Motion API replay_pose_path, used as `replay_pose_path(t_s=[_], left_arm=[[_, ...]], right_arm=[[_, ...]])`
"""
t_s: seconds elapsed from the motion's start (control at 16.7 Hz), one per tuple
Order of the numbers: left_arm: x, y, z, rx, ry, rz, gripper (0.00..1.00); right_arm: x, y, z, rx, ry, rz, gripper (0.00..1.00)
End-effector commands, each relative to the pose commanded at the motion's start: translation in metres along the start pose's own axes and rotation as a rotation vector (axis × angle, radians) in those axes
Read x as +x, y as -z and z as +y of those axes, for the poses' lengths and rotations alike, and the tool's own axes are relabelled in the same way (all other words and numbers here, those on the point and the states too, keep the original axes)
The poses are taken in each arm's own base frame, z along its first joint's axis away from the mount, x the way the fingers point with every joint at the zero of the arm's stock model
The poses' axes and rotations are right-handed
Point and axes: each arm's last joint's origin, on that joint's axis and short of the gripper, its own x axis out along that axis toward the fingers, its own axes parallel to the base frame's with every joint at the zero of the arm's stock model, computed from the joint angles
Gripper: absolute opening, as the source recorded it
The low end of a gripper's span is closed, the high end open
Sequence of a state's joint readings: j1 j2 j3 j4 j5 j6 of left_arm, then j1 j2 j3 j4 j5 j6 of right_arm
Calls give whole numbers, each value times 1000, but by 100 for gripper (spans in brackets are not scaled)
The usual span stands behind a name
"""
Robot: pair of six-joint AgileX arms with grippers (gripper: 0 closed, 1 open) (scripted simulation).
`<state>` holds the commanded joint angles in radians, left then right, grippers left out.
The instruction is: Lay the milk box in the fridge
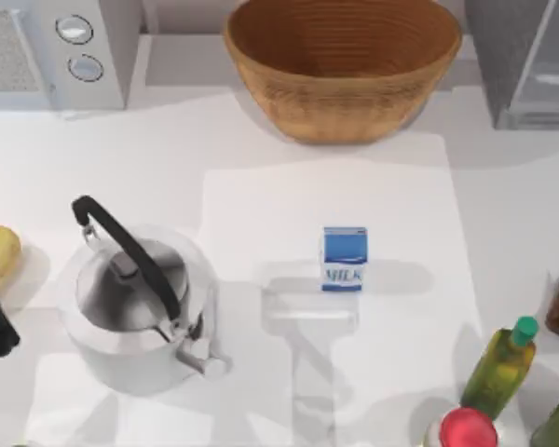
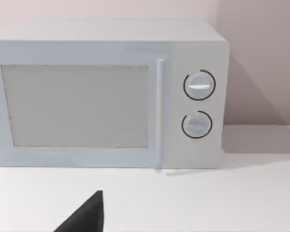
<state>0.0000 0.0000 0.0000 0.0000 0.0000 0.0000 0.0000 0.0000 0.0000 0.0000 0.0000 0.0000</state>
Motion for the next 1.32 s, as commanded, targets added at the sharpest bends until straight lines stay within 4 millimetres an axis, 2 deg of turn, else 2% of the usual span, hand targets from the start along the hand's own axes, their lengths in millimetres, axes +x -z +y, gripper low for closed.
replay_pose_path(t_s=[0.18, 0.36, 0.54, 0.66, 0.84, 1.02, 1.14, 1.32], left_arm=[[0, 0, 0, 0, 0, 0, 100], [0, 0, 0, 0, 0, 0, 100], [0, 0, 0, 0, 0, 0, 100], [0, 0, 0, 0, 0, 0, 100], [0, 0, 0, 0, 0, 0, 100], [0, 0, 0, 0, 0, 0, 100], [0, 0, 0, 0, 0, 0, 100], [0, 0, 0, 0, 0, 0, 100]], right_arm=[[0, -1, 1, 4, -5, 1, 100], [4, -10, 9, 40, -42, 16, 100], [15, -25, 25, 102, -96, 60, 100], [27, -35, 43, 145, -129, 108, 100], [53, -41, 82, 187, -153, 194, 100], [74, -37, 131, 209, -151, 243, 100], [83, -26, 166, 209, -149, 262, 100], [88, 7, 215, 163, -132, 296, 100]])
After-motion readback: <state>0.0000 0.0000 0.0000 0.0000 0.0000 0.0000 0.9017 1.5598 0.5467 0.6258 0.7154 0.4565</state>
